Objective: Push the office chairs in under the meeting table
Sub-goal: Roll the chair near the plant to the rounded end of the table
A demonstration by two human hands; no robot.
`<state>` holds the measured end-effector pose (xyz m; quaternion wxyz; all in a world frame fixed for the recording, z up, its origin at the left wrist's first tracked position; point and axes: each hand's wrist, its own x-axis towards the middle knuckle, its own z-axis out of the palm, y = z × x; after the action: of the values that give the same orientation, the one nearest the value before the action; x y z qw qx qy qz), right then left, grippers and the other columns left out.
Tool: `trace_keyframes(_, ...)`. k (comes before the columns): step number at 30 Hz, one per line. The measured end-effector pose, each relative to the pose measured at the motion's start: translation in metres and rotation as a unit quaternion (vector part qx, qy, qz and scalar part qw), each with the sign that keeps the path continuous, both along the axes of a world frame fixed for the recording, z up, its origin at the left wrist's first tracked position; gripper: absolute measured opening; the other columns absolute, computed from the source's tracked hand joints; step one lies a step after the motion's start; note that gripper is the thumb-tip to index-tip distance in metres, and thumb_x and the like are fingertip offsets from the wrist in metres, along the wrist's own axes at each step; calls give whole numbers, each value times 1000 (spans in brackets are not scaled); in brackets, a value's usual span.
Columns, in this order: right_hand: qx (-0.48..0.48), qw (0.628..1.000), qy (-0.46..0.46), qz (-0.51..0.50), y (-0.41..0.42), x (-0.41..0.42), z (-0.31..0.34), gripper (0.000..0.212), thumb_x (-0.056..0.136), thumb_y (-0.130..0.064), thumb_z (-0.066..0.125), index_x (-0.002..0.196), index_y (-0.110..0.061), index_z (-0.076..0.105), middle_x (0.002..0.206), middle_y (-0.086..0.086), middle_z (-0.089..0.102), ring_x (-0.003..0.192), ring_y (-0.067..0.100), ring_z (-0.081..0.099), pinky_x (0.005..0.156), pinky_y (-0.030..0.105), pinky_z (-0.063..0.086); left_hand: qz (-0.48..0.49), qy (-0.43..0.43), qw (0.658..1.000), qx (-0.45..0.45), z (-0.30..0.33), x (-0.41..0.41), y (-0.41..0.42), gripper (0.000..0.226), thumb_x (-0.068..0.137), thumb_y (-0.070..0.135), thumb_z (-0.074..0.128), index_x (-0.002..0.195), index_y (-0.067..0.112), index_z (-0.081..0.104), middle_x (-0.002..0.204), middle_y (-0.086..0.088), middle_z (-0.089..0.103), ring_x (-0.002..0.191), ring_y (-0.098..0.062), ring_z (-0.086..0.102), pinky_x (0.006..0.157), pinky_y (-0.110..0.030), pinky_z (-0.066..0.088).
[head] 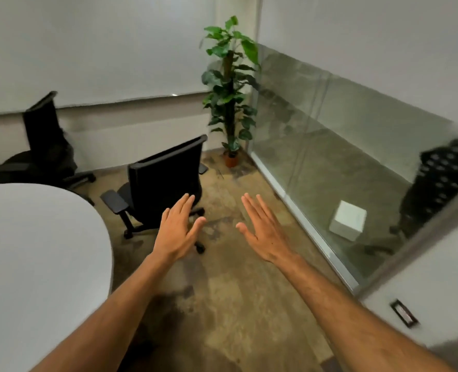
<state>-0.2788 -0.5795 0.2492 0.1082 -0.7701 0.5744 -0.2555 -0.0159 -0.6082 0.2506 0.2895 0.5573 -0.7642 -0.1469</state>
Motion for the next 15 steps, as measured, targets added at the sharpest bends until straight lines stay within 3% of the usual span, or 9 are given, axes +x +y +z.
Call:
trace_keyframes(10,10,992,-29,125,-283,33,12,71,99,-61,33,160,-31,13,168,-13,12,153,3,-4,121,29,8,164,-2,986,-5,-4,53,-204,68,102,64,34,159,27,26,166,0,28,152,-17,21,124,-50,16)
trace_keyframes(15,27,991,-21,126,-421,62,-9,69,101,-57,37,160,-28,17,168,-9,16,155,12,5,124,35,14,197,-44,979,-5,-19,95,-324,70,102,63,32,158,21,30,163,-6,33,149,-22,26,122,-46,16)
